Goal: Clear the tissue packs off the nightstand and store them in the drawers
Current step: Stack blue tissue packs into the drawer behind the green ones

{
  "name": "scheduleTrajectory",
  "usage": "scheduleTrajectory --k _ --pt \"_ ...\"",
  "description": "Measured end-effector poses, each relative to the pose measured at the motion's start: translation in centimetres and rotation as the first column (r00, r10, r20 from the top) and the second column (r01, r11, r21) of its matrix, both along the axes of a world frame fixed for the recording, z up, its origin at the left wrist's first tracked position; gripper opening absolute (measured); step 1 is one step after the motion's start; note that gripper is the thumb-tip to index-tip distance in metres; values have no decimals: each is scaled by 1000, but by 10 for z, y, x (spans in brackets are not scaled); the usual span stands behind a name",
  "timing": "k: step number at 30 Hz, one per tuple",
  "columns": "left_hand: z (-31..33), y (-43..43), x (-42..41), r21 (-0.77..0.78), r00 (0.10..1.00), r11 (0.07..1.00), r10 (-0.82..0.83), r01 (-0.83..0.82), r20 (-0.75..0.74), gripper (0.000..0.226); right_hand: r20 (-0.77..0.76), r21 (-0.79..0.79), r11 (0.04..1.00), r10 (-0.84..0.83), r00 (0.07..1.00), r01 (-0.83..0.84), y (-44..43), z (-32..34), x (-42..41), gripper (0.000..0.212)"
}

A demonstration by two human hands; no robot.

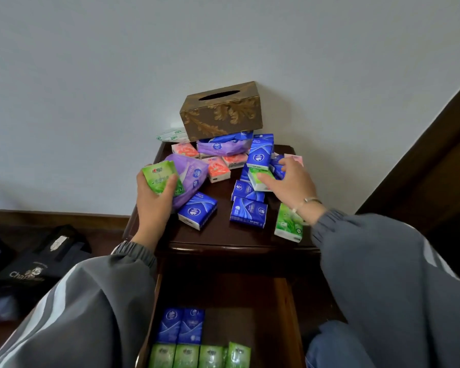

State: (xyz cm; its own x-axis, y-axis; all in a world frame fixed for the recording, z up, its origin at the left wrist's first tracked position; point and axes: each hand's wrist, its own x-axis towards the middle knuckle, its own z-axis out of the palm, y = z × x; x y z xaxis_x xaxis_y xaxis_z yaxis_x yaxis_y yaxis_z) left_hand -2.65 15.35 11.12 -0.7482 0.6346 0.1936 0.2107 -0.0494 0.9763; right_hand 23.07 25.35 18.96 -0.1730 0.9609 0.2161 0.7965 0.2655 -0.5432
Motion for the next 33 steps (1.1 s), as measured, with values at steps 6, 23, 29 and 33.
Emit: scheduleTrajectory --k 6,23,29,33 --pt "-1 -1 0 48 1000 999 -9 9 -11 45 273 -198 962 -128 954 186 21 -10 -41 88" --pt "0 -2 0 38 1000 999 -10 10 -2 53 194 -373 830 507 840 -415 -8 59 88 76" --pt "0 -2 0 29 1000 999 -14 14 -14 52 331 -423 694 717 613 -583 -6 29 73 67" --pt "-2 -2 -1 52 1000 999 -17 18 -10 55 330 -417 713 697 637 -564 -3 18 72 89"
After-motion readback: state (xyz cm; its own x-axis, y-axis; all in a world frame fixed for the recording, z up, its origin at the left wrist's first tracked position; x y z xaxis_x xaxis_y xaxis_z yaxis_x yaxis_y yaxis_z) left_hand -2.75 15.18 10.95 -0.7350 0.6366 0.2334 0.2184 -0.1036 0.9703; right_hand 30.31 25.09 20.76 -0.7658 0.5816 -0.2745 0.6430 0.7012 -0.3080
